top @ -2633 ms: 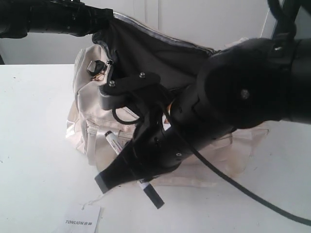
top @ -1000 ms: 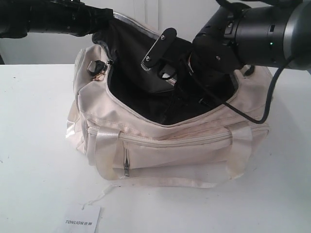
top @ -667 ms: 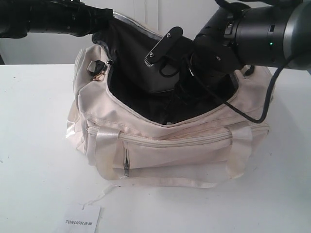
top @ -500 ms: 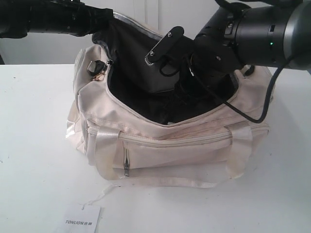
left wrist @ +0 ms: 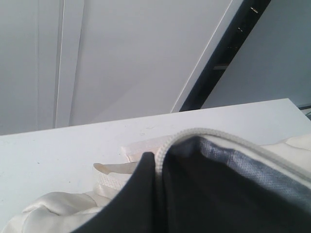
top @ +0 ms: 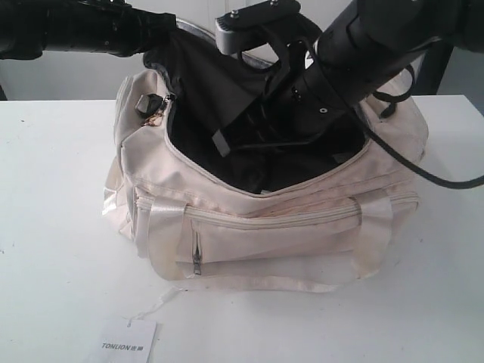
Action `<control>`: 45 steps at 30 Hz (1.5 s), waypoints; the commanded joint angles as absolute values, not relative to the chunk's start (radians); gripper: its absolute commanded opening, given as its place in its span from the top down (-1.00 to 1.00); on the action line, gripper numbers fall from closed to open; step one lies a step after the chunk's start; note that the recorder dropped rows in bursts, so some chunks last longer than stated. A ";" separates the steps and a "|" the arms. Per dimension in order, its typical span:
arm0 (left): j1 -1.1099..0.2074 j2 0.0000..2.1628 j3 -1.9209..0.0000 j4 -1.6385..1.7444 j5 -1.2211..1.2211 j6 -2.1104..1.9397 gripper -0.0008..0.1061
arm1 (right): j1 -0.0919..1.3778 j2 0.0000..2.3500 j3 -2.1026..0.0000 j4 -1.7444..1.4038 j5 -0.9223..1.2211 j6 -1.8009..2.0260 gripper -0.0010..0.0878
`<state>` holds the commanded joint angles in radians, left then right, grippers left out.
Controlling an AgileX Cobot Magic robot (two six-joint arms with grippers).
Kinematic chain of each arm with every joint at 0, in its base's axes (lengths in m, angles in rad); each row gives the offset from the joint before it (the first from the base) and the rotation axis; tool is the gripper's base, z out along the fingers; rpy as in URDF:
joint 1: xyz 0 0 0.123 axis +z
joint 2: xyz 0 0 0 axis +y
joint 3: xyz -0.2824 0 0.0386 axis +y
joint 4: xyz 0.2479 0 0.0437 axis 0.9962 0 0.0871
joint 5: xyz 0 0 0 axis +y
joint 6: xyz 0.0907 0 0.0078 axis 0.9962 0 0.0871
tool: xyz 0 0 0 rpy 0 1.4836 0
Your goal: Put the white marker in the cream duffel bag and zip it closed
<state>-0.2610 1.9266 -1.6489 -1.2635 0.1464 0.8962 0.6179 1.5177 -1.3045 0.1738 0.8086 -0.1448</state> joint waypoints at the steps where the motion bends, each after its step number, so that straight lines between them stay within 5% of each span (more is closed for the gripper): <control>1: -0.261 1.927 -1.649 -1.264 0.146 0.896 0.99 | 0.618 1.518 -1.305 0.195 0.818 -0.164 0.98; 22: -0.261 1.911 -1.653 -1.262 0.251 0.897 0.99 | 0.563 1.460 -1.305 0.577 1.047 -0.530 0.98; 45: -0.261 1.861 -1.653 -1.072 0.870 1.024 0.99 | 0.397 1.456 -1.305 0.565 0.925 -0.487 0.98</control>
<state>-0.2610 1.8605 -1.6532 -1.0724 0.8695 1.0245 0.3968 1.4559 -1.3045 0.5649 0.9250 -0.4870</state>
